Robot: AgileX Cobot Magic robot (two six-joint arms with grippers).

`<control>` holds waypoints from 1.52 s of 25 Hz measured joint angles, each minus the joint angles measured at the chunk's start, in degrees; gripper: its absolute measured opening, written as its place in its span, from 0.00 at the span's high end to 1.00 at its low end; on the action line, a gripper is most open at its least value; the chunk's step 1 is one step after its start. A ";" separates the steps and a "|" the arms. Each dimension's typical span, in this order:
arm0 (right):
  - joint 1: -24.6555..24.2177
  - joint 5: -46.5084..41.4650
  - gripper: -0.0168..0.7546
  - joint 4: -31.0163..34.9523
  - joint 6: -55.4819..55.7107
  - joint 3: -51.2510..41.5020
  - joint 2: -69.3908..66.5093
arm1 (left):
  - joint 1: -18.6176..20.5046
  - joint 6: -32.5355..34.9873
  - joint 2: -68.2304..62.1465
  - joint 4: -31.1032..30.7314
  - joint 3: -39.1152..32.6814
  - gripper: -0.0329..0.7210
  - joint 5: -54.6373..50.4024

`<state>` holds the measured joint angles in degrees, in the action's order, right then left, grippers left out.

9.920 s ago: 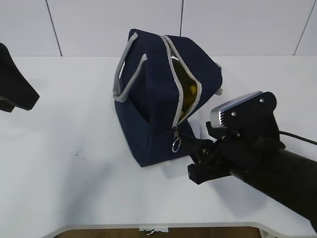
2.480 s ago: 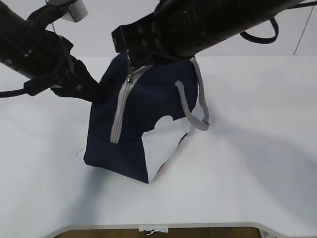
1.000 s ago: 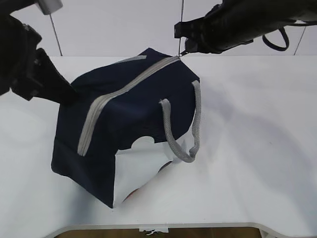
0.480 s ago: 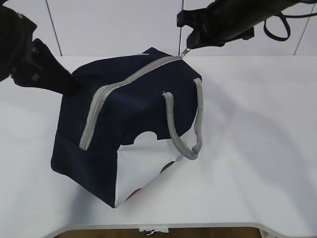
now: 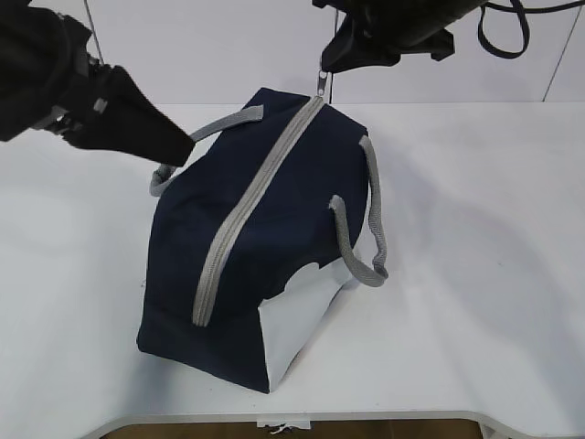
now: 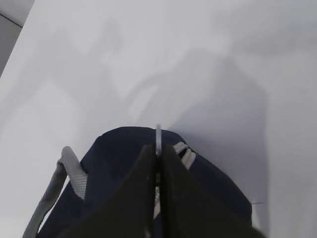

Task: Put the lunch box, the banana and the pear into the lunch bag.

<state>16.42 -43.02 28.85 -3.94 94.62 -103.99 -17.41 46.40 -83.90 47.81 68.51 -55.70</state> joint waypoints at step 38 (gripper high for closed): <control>-0.13 -2.41 0.98 2.74 -2.17 1.78 0.00 | -3.06 -0.03 -18.82 -0.46 21.28 0.96 -11.23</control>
<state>16.29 -45.43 31.59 -6.11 96.40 -103.99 -20.47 46.37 -102.72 47.35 89.79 -66.92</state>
